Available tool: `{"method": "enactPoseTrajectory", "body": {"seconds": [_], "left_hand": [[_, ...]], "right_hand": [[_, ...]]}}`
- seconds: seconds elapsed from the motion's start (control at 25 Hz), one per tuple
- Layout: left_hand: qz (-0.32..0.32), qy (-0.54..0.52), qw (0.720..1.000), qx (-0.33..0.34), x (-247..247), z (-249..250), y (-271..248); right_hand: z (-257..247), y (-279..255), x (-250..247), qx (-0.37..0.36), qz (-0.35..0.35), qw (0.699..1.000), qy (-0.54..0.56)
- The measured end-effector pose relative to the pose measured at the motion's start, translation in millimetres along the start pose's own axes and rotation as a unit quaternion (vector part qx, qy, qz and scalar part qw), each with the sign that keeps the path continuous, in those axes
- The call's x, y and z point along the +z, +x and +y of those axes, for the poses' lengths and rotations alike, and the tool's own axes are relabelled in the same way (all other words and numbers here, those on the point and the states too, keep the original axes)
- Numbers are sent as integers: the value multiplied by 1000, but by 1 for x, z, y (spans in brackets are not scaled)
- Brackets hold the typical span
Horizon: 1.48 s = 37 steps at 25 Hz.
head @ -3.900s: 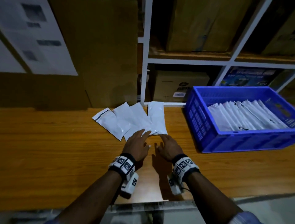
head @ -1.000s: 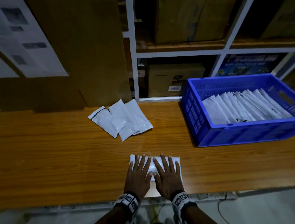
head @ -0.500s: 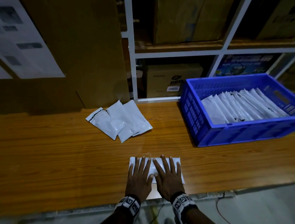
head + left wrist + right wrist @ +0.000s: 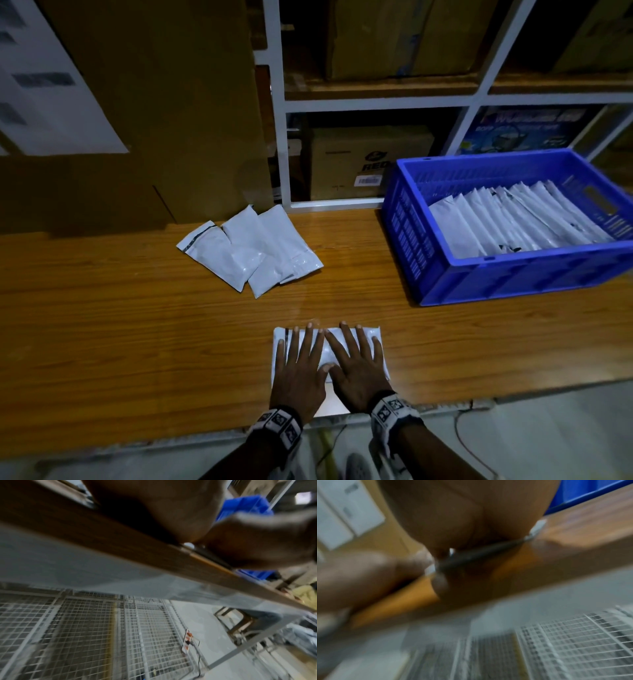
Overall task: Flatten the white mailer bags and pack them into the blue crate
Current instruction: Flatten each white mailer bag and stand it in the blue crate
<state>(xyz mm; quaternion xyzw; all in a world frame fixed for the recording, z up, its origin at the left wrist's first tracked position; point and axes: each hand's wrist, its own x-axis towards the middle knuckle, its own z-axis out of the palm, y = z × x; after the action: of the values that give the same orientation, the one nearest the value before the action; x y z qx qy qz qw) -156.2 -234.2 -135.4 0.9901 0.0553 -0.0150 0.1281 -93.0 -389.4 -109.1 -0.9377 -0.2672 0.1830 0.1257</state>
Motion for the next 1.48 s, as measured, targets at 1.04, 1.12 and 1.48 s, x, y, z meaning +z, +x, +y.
{"method": "enactPoseTrajectory", "body": {"seconds": [1.04,1.12,1.48], "left_hand": [[-83,-30,996,-10,-6,-6,1],[-95,-26,995,-18,-4,-5,4],[-40,-10,999,-21,-17,-9,5]], "right_hand": [[-4,-6,-9,0,26,1000,-12],[-12,-8,-6,5,12,999,-35],[-6,1,2,24,-6,999,-39]]}}
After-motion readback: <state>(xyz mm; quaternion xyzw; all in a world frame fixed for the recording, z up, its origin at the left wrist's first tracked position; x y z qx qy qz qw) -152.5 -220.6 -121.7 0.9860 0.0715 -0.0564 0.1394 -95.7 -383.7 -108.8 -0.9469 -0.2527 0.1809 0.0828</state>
